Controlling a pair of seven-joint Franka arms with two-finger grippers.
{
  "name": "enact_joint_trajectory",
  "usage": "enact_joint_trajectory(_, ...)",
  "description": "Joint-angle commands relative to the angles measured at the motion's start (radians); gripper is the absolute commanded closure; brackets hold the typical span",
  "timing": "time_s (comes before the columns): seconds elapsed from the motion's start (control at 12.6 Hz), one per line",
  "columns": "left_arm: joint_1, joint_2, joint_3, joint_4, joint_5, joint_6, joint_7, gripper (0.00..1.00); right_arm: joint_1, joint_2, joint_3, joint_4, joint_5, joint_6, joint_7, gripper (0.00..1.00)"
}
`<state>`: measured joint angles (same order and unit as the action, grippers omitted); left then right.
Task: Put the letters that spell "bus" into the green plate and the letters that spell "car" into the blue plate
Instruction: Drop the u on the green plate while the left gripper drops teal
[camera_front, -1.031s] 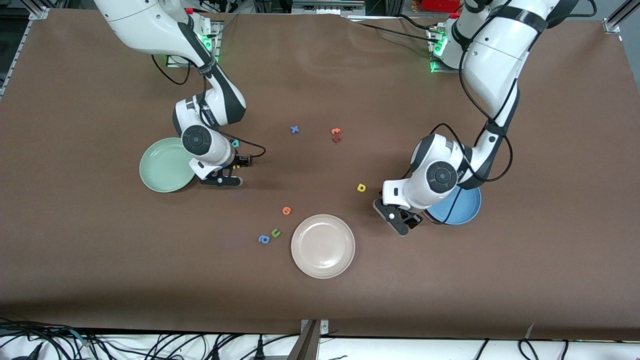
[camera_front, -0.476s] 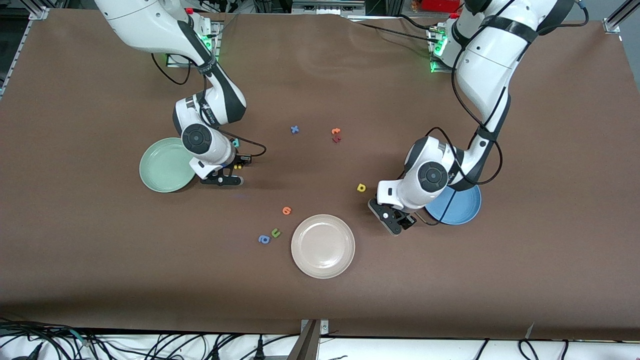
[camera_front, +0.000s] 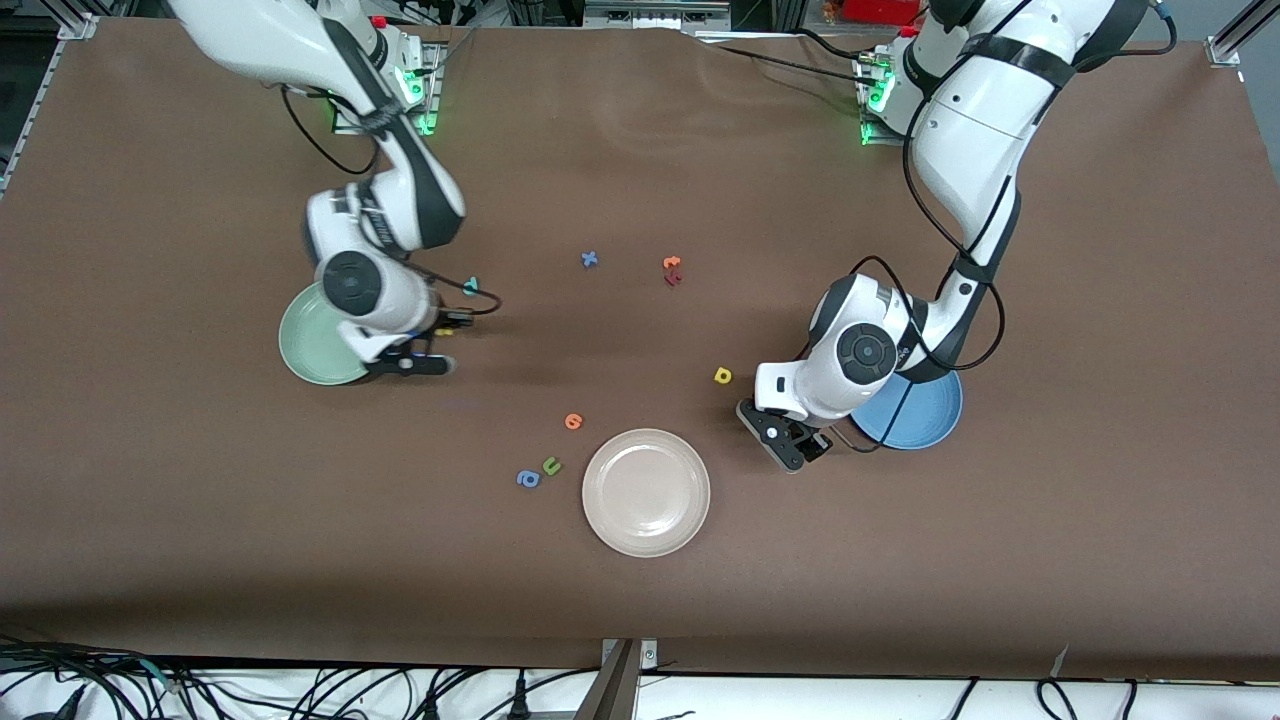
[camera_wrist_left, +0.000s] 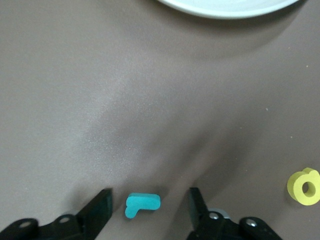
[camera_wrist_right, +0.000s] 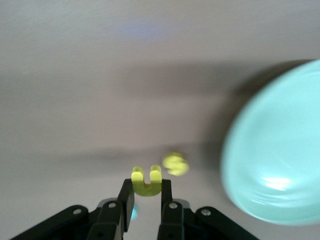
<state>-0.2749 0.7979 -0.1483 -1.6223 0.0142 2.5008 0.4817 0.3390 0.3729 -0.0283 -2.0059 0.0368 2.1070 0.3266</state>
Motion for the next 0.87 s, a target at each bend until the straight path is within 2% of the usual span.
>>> enact_joint_trajectory(0.0,-0.004,0.02,0.003,0.019,0.027,0.015,0.003,0.74,-0.002,-0.055,-0.125,-0.011,0.009,-0.096,-0.154,0.96)
enact_joint_trajectory(0.08,-0.003,0.017,0.003,0.019,0.027,0.015,0.006,0.8,-0.003,-0.048,-0.169,-0.014,0.011,-0.096,-0.216,0.96)
enact_joint_trajectory(0.32,0.003,0.003,0.003,0.019,0.027,0.003,0.008,0.83,-0.012,0.035,-0.241,-0.02,0.011,-0.07,-0.312,0.95)
enact_joint_trajectory(0.63,0.011,-0.044,0.001,0.019,0.026,-0.06,0.008,0.83,-0.07,0.098,-0.254,-0.019,0.009,-0.007,-0.44,0.92)
enact_joint_trajectory(0.79,0.023,-0.092,0.004,0.019,0.024,-0.14,0.008,0.83,-0.098,0.124,-0.254,-0.019,0.011,0.024,-0.485,0.83)
